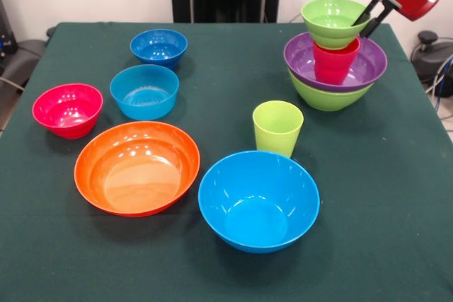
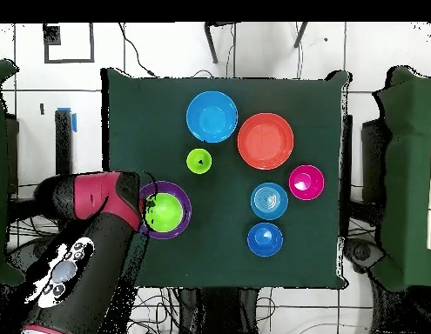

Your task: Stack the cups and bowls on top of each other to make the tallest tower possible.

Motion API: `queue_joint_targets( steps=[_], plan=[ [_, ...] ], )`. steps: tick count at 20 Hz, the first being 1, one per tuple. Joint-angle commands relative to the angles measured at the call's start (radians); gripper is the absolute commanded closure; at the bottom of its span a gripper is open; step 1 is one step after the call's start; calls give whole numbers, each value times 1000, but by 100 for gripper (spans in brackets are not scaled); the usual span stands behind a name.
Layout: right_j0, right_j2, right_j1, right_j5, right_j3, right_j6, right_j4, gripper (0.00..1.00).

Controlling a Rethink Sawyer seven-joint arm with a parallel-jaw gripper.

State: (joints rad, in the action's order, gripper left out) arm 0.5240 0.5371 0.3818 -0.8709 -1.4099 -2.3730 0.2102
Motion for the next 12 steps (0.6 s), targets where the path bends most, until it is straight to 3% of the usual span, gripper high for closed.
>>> queue_joint_targets(
  steps=[1,12],
  plan=[
    [11,-72,-35,46,25,-224,31,100],
    [19,-53,-53,47,39,-227,37,100]
  ],
)
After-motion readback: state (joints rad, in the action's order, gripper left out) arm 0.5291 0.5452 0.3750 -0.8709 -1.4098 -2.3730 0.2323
